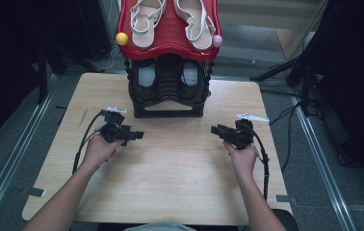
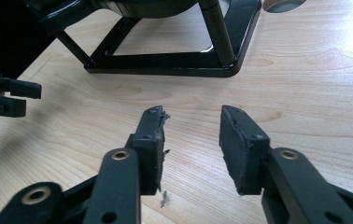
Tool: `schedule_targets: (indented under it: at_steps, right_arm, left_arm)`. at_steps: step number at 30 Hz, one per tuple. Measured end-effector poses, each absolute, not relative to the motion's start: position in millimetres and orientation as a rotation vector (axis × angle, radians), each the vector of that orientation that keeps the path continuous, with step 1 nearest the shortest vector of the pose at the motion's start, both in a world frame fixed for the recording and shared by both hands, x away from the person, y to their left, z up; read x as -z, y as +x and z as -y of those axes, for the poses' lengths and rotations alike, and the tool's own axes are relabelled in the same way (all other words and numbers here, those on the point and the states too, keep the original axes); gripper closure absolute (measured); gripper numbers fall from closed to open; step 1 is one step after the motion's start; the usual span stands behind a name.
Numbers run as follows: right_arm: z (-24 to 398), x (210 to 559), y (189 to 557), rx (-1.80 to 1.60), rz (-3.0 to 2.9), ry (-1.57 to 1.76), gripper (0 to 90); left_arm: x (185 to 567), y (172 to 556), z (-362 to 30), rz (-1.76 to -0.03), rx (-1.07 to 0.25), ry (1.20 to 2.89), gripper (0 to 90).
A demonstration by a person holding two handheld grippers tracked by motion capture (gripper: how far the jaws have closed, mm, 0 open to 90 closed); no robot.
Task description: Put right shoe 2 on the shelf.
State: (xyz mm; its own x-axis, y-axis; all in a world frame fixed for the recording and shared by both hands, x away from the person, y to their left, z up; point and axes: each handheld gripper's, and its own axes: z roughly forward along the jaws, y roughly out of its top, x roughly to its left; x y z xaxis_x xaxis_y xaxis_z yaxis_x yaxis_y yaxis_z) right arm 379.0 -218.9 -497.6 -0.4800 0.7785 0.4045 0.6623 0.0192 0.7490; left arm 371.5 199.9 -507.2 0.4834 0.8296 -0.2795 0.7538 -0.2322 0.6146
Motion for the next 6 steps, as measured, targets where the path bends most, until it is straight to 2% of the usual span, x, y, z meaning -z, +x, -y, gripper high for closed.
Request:
schedule_targets:
  at_steps: [6]
  right_arm:
    - [216.4,499.3,380.0,-1.445,-2.177,1.51,56.5]
  left_arm:
    - [511.4,371.8,-191.4,-1.281,-0.14,2.055,23.2]
